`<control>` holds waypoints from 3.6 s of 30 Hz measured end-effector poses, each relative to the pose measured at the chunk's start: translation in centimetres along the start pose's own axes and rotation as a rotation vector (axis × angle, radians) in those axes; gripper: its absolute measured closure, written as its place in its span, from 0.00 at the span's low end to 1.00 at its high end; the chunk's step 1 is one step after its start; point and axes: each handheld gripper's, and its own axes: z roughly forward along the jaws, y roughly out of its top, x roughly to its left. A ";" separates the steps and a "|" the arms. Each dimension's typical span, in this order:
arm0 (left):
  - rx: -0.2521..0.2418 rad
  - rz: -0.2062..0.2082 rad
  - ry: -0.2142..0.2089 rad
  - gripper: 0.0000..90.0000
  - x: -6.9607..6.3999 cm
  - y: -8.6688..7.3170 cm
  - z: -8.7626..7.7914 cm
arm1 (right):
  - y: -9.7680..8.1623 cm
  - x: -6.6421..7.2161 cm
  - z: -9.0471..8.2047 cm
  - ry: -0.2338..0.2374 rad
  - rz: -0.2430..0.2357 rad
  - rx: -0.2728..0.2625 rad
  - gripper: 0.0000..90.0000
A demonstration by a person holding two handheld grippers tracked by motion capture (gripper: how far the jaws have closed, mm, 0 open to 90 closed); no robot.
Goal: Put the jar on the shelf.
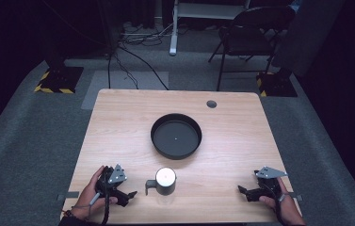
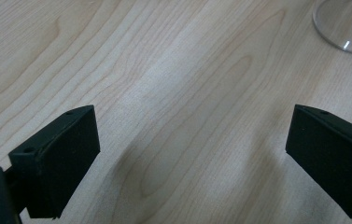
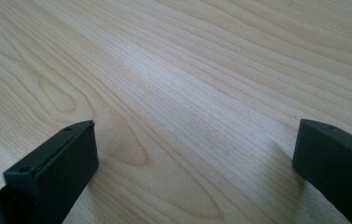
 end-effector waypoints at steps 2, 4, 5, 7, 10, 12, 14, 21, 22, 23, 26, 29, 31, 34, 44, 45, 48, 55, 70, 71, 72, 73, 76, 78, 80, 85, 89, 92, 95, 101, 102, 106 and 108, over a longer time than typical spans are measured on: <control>-0.009 0.012 0.003 0.03 -0.2 0.1 -0.2 | 0.0 0.0 0.0 0.000 0.000 0.000 0.00; -0.019 0.015 -0.011 0.04 -0.3 0.2 -0.4 | 0.0 0.0 0.0 0.000 0.000 0.000 0.00; -0.019 0.015 -0.011 0.04 -0.3 0.2 -0.4 | 0.0 0.0 0.0 0.000 0.000 0.000 0.00; -0.026 0.026 -0.025 0.04 -0.6 0.3 -0.5 | 0.0 0.0 0.0 0.000 0.000 0.000 0.00; -0.041 0.040 -0.040 0.03 -0.9 0.5 -0.6 | 0.0 0.0 0.0 0.000 0.000 0.000 0.00; -0.047 0.043 -0.048 0.03 -1.0 0.6 -0.7 | 0.0 0.0 0.0 0.000 0.000 0.000 0.00; -0.051 0.048 -0.057 0.03 -1.2 0.7 -0.8 | 0.0 0.0 0.0 0.000 0.000 0.000 0.00; -0.060 0.077 -0.099 0.03 -1.7 0.9 -1.0 | 0.0 0.0 0.0 0.000 0.000 0.000 0.00; -0.065 0.082 -0.101 0.03 -1.8 1.0 -1.0 | 0.0 0.0 0.0 0.000 0.000 0.000 0.00; -0.064 0.082 -0.103 0.03 -1.9 1.0 -1.0 | 0.0 0.0 0.0 0.000 0.000 0.000 0.00; -0.067 0.089 -0.107 0.03 -2.1 1.2 -1.1 | 0.0 0.0 0.0 0.000 -0.001 0.000 0.00; -0.082 0.087 -0.103 0.03 -2.4 1.4 -1.1 | 0.0 0.0 0.0 0.000 0.000 0.000 0.00; -0.086 0.085 -0.101 0.03 -2.5 1.5 -1.1 | 0.0 0.0 0.0 0.000 -0.001 0.000 0.00; -0.088 0.088 -0.093 0.03 -2.7 1.6 -1.2 | 0.0 0.0 0.0 0.000 0.000 0.000 0.00; -0.099 0.084 -0.091 0.04 -3.1 1.8 -1.1 | 0.0 0.0 0.0 0.000 0.000 0.000 0.00; -0.097 0.086 -0.090 0.04 -3.2 1.9 -1.1 | 0.0 0.0 0.0 0.000 0.000 0.000 0.00; -0.097 0.085 -0.093 0.03 -3.3 2.1 -1.0 | 0.0 0.0 0.0 0.000 0.000 0.000 0.00; -0.115 0.072 -0.078 0.03 -3.8 2.5 -0.7 | 0.0 0.0 0.0 0.000 0.000 0.000 0.00; -0.127 0.073 -0.087 0.03 -4.5 3.3 -0.3 | 0.0 0.0 0.0 0.000 0.000 0.000 0.00; -0.129 0.075 -0.089 0.03 -4.5 3.4 -0.3 | 0.0 0.0 0.0 0.000 0.000 0.000 0.00; -0.131 0.075 -0.091 0.03 -4.6 3.5 -0.2 | 0.0 0.0 0.0 0.000 0.000 0.000 0.00; -0.134 0.071 -0.092 0.03 -4.6 3.6 -0.2 | 0.0 0.0 0.0 0.000 0.000 0.000 0.00; -0.139 0.074 -0.089 0.03 -4.8 3.8 -0.1 | 0.0 0.0 0.0 0.000 0.000 0.000 0.00; -0.139 0.073 -0.086 0.03 -4.8 3.8 -0.1 | 0.0 0.0 0.0 0.000 0.000 0.000 0.00; -0.153 0.062 -0.086 0.03 -4.8 4.0 0.0 | 0.0 0.0 0.0 0.000 0.000 0.000 0.00; -0.159 0.061 -0.089 0.03 -4.9 4.2 0.1 | 0.0 0.0 0.0 0.000 0.000 0.000 0.00; -0.156 0.073 -0.100 0.02 -5.0 4.4 0.2 | 0.0 0.0 0.0 0.000 0.000 0.000 0.00; -0.162 0.078 -0.113 0.02 -5.1 4.5 0.2 | 0.0 0.0 0.0 0.000 0.001 0.000 0.00; -0.173 0.091 -0.124 0.02 -5.5 4.7 0.2 | 0.0 0.0 0.0 0.000 0.001 0.001 0.00; -0.184 0.092 -0.137 0.02 -5.8 5.0 0.3 | 0.0 0.0 0.0 0.000 0.001 0.001 0.00; -0.189 0.092 -0.144 0.02 -5.8 5.1 0.3 | 0.0 0.0 0.0 0.000 0.001 0.001 0.00; -0.211 0.081 -0.157 0.02 -6.1 5.2 0.3 | 0.0 0.0 0.0 0.000 0.001 0.001 0.00; -0.225 0.079 -0.162 0.04 -6.2 5.3 0.3 | 0.0 0.0 0.0 0.000 0.001 0.001 0.00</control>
